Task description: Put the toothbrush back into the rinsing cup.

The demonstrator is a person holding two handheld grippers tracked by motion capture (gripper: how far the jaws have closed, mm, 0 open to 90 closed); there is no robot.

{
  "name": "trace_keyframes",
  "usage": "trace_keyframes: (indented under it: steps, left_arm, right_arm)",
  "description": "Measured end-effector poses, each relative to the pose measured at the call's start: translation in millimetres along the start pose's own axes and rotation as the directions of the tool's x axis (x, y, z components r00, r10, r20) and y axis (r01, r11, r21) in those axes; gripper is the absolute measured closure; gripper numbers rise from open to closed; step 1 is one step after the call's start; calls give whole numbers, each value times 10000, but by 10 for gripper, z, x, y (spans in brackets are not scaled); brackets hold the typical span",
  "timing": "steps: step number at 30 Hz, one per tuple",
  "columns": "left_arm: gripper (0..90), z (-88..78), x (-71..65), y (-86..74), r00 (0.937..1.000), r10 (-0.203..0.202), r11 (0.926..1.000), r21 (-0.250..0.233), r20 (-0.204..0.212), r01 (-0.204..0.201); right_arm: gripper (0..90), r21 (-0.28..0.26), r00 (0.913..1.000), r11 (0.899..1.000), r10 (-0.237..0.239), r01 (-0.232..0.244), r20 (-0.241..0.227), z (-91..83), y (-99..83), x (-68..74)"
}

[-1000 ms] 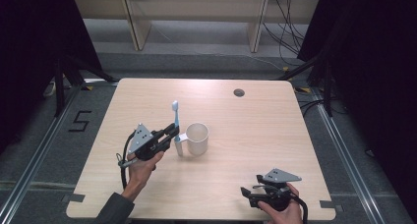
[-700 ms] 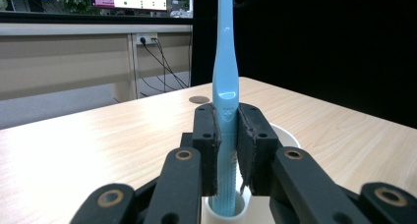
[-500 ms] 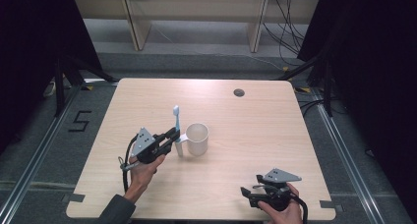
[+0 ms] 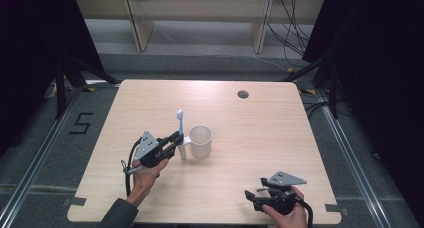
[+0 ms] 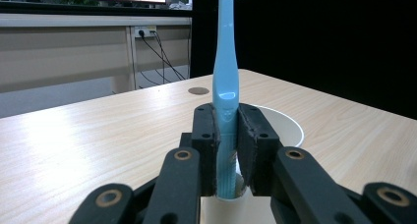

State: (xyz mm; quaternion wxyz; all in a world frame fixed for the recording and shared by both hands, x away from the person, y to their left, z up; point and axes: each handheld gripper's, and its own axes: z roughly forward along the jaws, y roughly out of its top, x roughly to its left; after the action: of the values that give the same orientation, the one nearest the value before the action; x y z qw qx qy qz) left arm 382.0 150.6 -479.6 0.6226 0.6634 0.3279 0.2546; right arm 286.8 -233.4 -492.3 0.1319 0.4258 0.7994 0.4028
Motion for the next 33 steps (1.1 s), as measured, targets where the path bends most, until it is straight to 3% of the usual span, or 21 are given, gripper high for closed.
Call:
trace_keyframes:
  steps: [4,8,13,16,26,27,33]
  left_arm:
    - [713,1,-1,20,10000,-11,10000,-79,17,11]
    - [566,-4,1,40,9999,-126,9998,-162,-33,125]
    - [463,-17,10,49,9997,-212,9995,-252,-95,209]
    - [406,-42,4,60,9996,-242,9997,-70,-140,241]
    - [308,-103,-20,129,9992,-393,9990,235,-6,393]
    - [302,-118,-24,142,9993,-359,9989,304,-39,360]
    - [275,-177,-46,187,9990,-431,9981,435,111,426]
  right_arm:
    - [250,8,9999,9999,106,-105,-111,4,-1,6]
    - [250,-5,10000,10000,4,-4,-8,0,0,-1]
    - [250,15,10000,10000,24,-24,-11,0,0,2]
    - [249,17,10000,10000,26,-26,-9,0,0,2]
    - [250,14,9999,9999,115,-115,-31,-3,1,2]
    - [250,71,9992,9992,385,-384,-137,-2,-1,19]
    - [250,45,9999,9999,106,-106,-13,-5,2,2]
